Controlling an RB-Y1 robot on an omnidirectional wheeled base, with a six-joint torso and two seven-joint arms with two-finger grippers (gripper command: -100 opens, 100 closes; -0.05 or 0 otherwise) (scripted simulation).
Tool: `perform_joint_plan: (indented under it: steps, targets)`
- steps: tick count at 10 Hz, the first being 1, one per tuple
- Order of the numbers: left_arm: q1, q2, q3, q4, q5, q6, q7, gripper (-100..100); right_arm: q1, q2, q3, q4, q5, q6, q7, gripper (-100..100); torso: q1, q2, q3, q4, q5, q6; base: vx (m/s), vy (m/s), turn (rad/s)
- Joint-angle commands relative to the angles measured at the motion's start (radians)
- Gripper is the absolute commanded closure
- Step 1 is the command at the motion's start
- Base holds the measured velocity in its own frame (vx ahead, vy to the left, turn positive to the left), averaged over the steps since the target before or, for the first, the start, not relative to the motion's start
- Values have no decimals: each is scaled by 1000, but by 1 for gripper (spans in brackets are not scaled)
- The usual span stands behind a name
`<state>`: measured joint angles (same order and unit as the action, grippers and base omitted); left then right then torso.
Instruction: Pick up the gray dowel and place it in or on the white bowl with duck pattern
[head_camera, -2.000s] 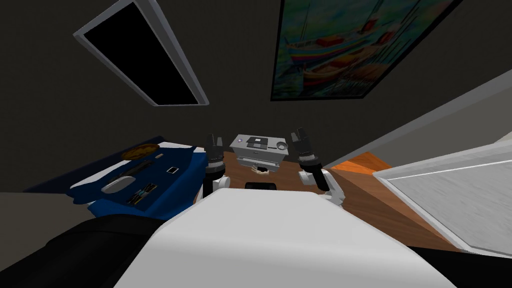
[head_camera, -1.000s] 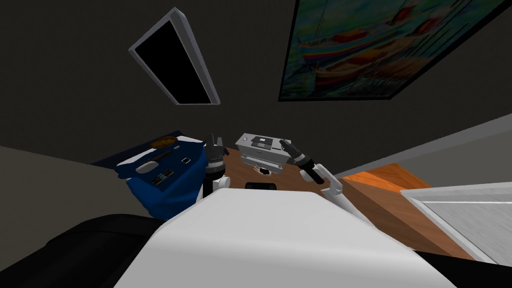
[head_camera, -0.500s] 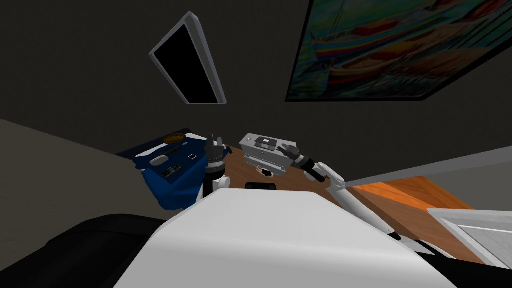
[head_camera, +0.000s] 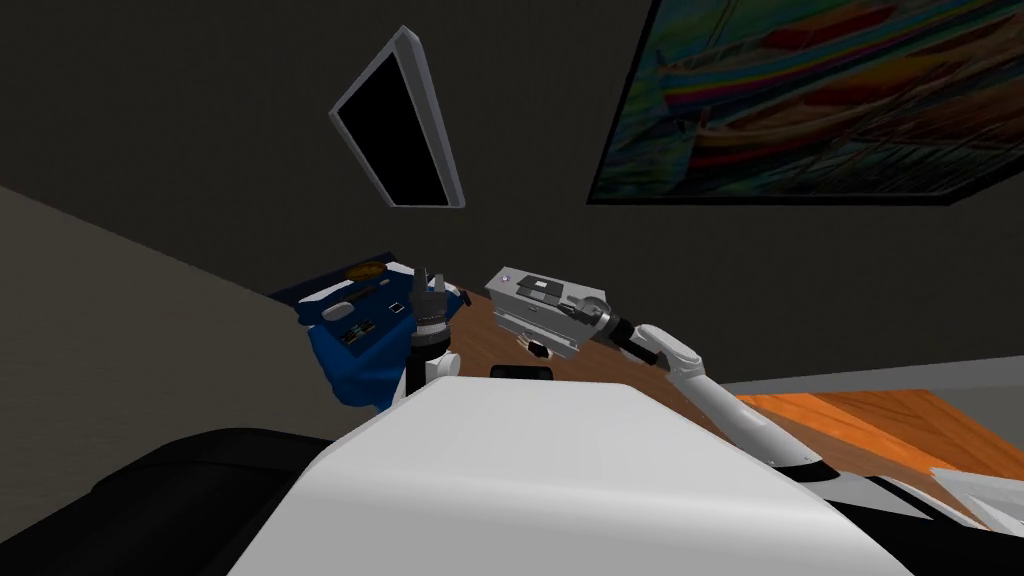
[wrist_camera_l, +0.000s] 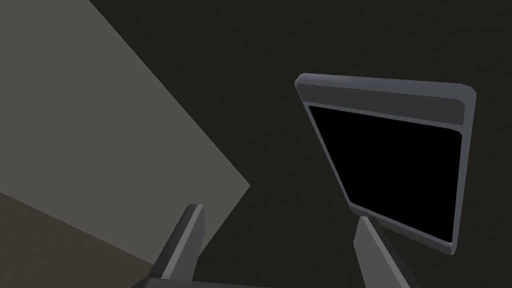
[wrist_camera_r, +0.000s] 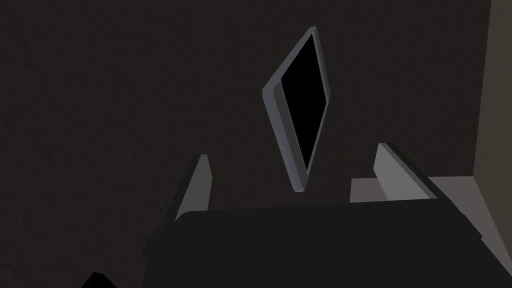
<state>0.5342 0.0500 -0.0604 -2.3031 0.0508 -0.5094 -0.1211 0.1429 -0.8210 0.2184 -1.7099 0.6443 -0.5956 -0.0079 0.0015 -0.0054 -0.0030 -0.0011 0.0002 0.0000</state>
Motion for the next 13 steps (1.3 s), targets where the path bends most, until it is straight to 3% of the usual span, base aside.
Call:
perform_joint_plan:
  steps: [1, 2, 3, 6, 7, 8, 9, 12, 13]
  targets:
    - [0, 0, 0, 0, 0, 0, 0, 0, -13, -14, 12, 49, 31, -14, 6, -100, 0, 0, 0, 0, 0, 0, 60, 25, 75]
    - [0, 0, 0, 0, 0, 0, 0, 0, -22, -54, 31, 84, 70, -30, 10, -100, 0, 0, 0, 0, 0, 1, 64, 27, 190]
    - [0, 0, 0, 0, 0, 0, 0, 0, -22, -54, 31, 103, 79, -30, 10, -100, 0, 0, 0, 0, 0, 0, 52, 14, 85]
    - [0, 0, 0, 0, 0, 0, 0, 0, -35, -129, 69, 181, 165, -63, 16, -100, 1, 0, 0, 0, 0, 1, 75, 33, 147]
    - [0, 0, 0, 0, 0, 0, 0, 0, -35, -129, 69, 211, 176, -63, 16, -100, 1, -1, -1, 0, 0, 0, 77, 21, 95]
    - [0, 0, 0, 0, 0, 0, 0, 0, -38, -165, 89, 241, 212, -80, 18, -100, 0, -1, 0, 0, 0, 1, 76, 27, 169]
    - [0, 0, 0, 0, 0, 0, 0, 0, -38, -165, 89, 265, 223, -80, 18, -100, 1, -1, -1, 0, 0, 0, 64, 26, 90]
    - [0, 0, 0, 0, 0, 0, 0, 0, -42, -231, 128, 347, 311, -114, 20, -100, 1, -1, -1, 0, 0, 1, 93, 35, 140]
    - [0, 0, 0, 0, 0, 0, 0, 0, -42, -231, 128, 356, 313, -114, 20, -100, 2, -2, -1, 0, 0, 0, 92, 29, 88]
